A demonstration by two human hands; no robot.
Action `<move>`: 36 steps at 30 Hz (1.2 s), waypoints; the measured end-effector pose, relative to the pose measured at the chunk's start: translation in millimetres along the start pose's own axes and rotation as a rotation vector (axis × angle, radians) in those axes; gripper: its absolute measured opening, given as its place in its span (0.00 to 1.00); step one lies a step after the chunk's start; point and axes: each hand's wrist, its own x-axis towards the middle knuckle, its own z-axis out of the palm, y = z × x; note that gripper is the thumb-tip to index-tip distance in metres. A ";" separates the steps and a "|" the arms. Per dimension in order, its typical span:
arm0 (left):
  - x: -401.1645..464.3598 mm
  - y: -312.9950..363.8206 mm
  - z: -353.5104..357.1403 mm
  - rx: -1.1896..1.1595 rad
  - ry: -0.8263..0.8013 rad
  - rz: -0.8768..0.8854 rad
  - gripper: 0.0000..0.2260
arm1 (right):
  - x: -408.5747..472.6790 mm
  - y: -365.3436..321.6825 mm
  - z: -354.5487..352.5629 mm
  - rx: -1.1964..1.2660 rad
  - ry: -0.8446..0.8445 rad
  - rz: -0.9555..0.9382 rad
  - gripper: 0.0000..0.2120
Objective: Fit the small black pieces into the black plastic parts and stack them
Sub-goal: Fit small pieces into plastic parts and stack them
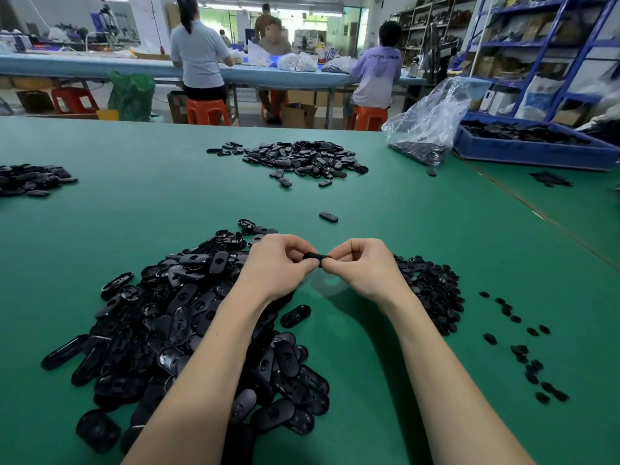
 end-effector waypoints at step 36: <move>4.3 -3.9 -2.2 -0.128 -0.043 0.024 0.05 | -2.8 1.7 -2.8 0.144 -0.025 -0.017 0.07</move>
